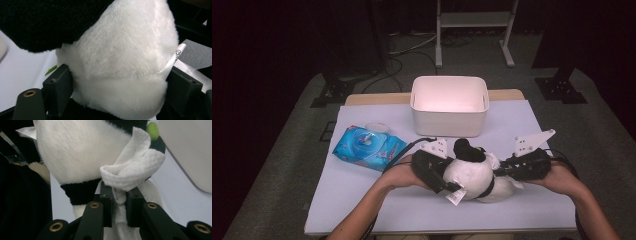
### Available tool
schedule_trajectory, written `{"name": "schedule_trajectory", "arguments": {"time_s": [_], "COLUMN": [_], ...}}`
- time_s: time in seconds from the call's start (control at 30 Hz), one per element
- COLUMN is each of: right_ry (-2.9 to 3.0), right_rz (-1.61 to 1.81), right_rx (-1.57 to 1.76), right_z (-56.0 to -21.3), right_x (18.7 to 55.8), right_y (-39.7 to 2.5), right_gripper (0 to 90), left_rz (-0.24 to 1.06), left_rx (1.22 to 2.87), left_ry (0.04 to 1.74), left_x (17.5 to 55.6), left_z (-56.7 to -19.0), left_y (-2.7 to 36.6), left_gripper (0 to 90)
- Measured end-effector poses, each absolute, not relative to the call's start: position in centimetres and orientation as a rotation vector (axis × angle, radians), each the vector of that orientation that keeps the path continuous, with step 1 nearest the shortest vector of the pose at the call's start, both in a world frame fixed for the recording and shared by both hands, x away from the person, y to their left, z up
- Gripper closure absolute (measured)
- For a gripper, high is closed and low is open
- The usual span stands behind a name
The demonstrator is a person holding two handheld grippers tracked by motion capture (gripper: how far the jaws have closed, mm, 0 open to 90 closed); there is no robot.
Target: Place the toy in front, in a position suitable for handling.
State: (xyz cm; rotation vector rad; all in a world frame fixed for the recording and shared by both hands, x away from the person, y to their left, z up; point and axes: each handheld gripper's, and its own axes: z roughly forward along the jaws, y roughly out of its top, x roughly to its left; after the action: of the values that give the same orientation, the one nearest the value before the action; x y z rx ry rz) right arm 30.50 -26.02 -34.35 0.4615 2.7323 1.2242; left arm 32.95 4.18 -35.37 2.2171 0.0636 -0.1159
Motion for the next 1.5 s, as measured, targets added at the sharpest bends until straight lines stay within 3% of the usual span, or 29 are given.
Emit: {"name": "schedule_trajectory", "arguments": {"time_s": [0.6, 1.5], "right_ry": [2.741, 2.723], "right_rz": [1.362, 1.281], "right_rx": [0.363, 0.332], "right_z": [-34.2, -27.7], "right_x": [30.8, 31.1], "right_y": [-23.2, -24.9], "right_gripper": [77.8, 77.5], "left_rz": [-0.064, -0.064], "left_rx": [2.293, 2.306], "left_ry": [0.023, -0.025], "left_x": [32.9, 32.8], "left_z": [-31.2, -29.9], "left_y": [7.1, 3.1], "left_gripper": [18.9, 17.9]}}
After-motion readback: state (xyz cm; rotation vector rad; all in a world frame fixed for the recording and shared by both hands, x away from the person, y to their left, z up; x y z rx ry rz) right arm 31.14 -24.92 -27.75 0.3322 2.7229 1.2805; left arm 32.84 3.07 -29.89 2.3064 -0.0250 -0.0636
